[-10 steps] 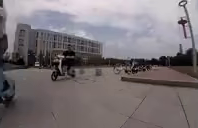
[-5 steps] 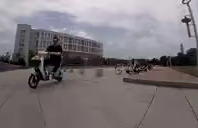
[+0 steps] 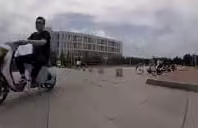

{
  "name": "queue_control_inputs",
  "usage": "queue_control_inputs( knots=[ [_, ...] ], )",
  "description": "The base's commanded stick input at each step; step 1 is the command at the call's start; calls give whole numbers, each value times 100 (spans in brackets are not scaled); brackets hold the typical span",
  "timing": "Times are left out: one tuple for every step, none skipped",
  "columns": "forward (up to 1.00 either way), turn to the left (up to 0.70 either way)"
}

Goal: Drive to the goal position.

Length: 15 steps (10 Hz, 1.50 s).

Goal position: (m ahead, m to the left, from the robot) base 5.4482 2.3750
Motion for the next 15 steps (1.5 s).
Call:
queue_control_inputs(
  knots=[
    [70, 0],
    [70, 0],
    [70, 0],
    [70, 0],
    [70, 0],
    [70, 0],
    [70, 0],
    [70, 25],
    [70, 26],
    [70, 12],
    [70, 0],
    [70, 0],
    [70, 0],
    [70, 0],
    [70, 0]
  ],
)
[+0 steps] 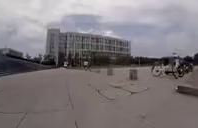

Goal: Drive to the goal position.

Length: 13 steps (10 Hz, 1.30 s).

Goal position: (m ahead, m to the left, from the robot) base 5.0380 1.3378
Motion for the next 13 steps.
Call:
queue_control_inputs(
  knots=[
    [70, 0],
    [70, 0],
    [70, 0],
    [70, 0],
    [70, 0],
    [70, 0],
    [70, 7],
    [70, 18],
    [70, 19],
    [70, 15],
    [70, 10],
    [70, 6],
    [70, 1]
  ],
)
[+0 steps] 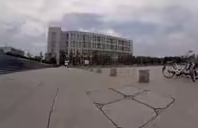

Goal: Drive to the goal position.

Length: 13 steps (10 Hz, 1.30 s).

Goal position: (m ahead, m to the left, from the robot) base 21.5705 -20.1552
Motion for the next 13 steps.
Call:
queue_control_inputs(
  knots=[
    [70, 0],
    [70, 0],
    [70, 0],
    [70, 0],
    [70, 0],
    [70, 0],
    [70, 0],
    [70, 0],
    [70, 0],
    [70, 0],
    [70, 0],
    [70, 0],
    [70, 2]
  ],
)
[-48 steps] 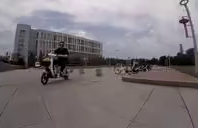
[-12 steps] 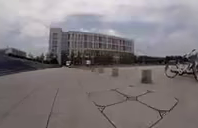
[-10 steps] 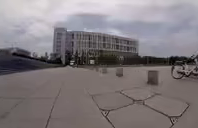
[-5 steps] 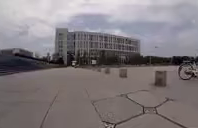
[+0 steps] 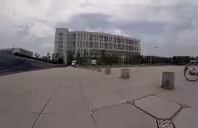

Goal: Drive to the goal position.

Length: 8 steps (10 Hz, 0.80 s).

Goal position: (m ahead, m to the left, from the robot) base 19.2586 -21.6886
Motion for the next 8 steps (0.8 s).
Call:
queue_control_inputs(
  knots=[
    [70, 17],
    [70, 33],
    [70, 15],
    [70, 3],
    [70, 0],
    [70, 0],
    [70, 0],
    [70, 0]
  ],
)
